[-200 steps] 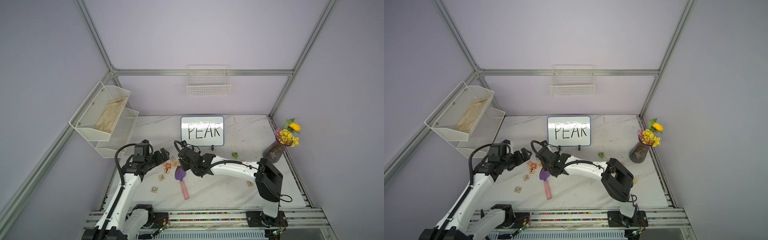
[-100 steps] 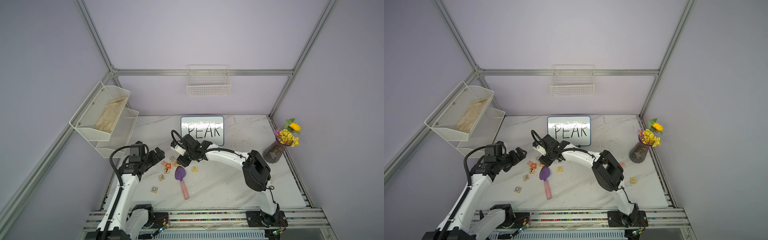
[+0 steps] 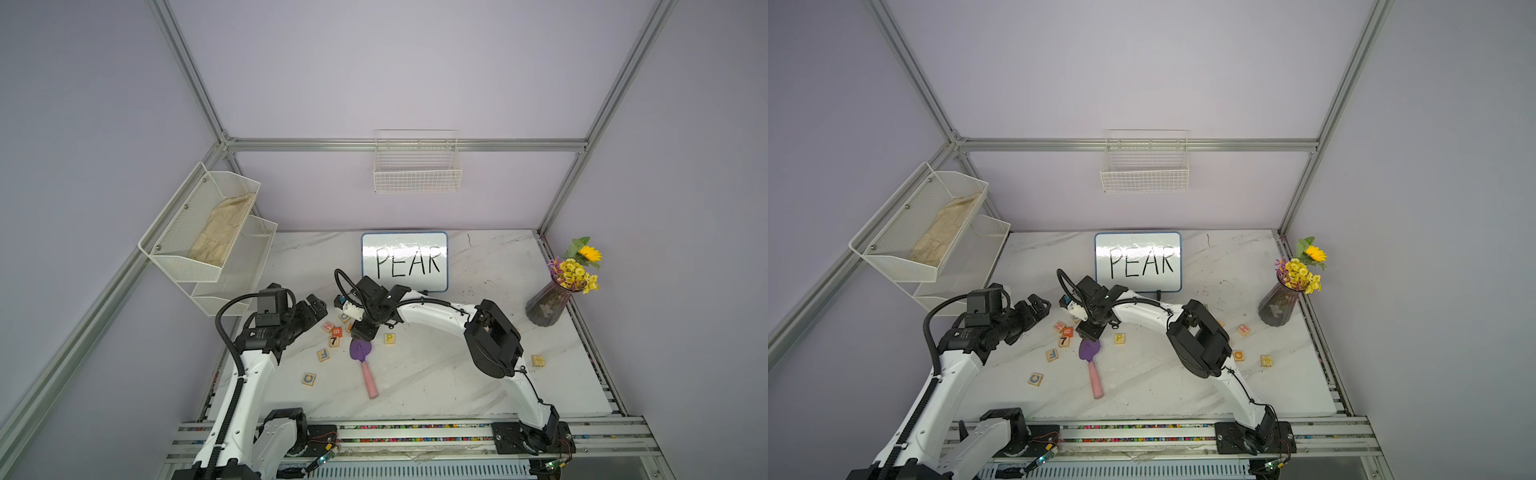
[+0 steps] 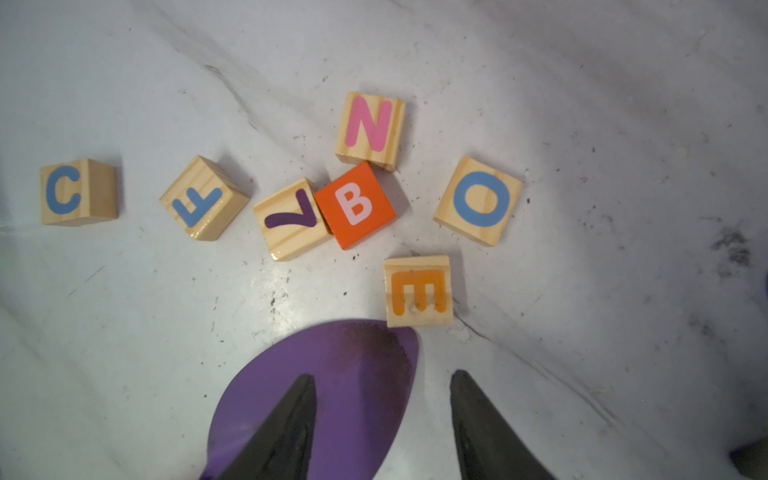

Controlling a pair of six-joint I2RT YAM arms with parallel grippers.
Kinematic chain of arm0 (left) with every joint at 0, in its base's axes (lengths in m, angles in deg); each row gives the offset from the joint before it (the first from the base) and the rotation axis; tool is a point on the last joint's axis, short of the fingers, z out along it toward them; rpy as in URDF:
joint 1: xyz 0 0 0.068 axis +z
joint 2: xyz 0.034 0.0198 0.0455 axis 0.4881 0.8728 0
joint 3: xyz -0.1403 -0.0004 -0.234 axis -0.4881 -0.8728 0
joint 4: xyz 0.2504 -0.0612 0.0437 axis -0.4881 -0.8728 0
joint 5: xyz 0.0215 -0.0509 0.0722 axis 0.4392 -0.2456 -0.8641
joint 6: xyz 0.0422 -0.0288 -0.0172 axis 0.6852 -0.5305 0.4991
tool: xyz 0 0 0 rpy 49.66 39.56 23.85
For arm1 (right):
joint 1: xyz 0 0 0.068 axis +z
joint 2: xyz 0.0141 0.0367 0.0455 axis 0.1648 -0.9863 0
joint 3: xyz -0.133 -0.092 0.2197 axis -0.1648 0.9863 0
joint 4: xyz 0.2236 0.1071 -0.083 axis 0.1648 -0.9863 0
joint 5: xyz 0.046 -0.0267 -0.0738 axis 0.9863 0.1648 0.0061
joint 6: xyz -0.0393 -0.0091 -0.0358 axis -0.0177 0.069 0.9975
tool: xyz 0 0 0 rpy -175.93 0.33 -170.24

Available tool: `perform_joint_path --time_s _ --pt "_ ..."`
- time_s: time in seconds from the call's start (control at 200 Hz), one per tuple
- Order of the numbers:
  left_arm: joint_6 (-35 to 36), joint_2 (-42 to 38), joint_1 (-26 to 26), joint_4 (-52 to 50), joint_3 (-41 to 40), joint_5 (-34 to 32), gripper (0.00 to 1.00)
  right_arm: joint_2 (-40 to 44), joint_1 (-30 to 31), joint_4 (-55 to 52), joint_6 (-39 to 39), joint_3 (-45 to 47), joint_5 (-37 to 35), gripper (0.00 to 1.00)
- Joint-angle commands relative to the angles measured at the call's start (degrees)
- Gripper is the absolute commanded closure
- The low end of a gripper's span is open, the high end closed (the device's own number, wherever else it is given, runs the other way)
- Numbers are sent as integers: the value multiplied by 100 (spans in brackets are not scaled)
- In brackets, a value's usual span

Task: Spell the uppercase word “pear” with letter blocks
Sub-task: Pick up the letter block from the center of the board.

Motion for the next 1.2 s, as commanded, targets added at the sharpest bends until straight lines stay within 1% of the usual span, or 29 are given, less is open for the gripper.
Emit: perform_joint_path --time_s 0.0,0.415,0.605,0.76,0.98,1.195 --pt "-23 -36 54 45 -60 -3 0 -164 31 126 16 -156 -70 45" --pt "40 -164 133 24 -138 -40 0 -506 66 466 7 -346 -330 47" --pt "57 -137 168 37 -157 -10 0 -676 125 443 75 -481 -419 48" --pt "63 -143 181 62 -185 8 0 -731 154 416 101 -512 -568 53" --pt "93 -137 220 74 -194 58 0 -748 172 459 62 -477 -728 63" --pt "93 -207 256 88 -244 119 0 -721 205 520 -8 -448 -886 68"
